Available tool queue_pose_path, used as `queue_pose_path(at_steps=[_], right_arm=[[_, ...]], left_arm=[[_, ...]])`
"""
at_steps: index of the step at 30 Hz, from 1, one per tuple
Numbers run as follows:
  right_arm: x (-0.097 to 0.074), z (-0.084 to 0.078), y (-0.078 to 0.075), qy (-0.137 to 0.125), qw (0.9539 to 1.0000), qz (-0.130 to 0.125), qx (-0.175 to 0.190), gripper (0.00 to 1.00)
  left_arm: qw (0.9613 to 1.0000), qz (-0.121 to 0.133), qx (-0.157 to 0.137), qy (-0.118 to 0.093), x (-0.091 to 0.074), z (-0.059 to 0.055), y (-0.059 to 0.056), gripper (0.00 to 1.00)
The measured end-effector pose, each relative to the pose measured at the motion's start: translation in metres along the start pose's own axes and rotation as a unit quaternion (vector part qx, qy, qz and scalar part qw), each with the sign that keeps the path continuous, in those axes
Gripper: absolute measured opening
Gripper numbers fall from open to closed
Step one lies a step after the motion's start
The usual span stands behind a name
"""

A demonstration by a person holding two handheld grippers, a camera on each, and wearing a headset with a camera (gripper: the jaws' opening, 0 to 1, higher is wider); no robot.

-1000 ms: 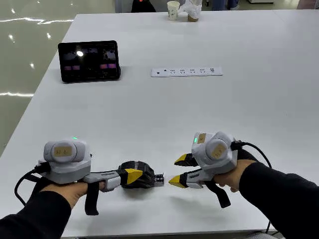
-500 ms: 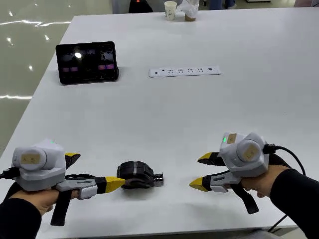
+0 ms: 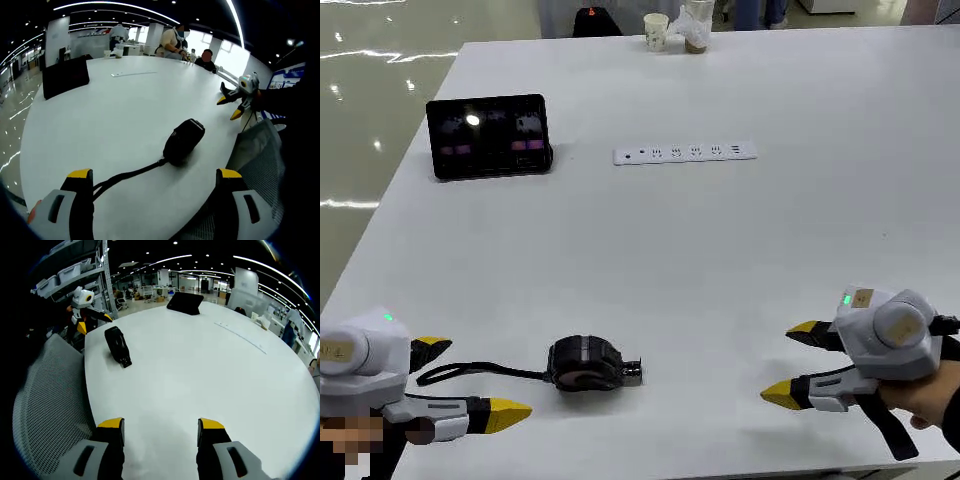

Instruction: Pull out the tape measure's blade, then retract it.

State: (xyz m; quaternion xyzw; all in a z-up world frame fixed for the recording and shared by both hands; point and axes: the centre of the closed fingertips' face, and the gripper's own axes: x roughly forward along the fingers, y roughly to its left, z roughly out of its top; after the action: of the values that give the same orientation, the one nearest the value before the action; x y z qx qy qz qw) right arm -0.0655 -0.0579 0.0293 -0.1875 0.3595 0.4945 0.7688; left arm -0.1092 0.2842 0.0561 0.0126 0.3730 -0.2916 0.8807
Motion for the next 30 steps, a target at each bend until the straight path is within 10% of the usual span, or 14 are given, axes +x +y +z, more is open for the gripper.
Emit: queue_pose_path(at_steps=[30], right_arm=[[-0.053, -0.051, -0.023, 0.009, 0.9989, -0.028, 0.037, 0.99]], left_arm=[[0.9994, 0.005, 0.018, 0.029, -0.016, -0.018, 0.011, 0.99]])
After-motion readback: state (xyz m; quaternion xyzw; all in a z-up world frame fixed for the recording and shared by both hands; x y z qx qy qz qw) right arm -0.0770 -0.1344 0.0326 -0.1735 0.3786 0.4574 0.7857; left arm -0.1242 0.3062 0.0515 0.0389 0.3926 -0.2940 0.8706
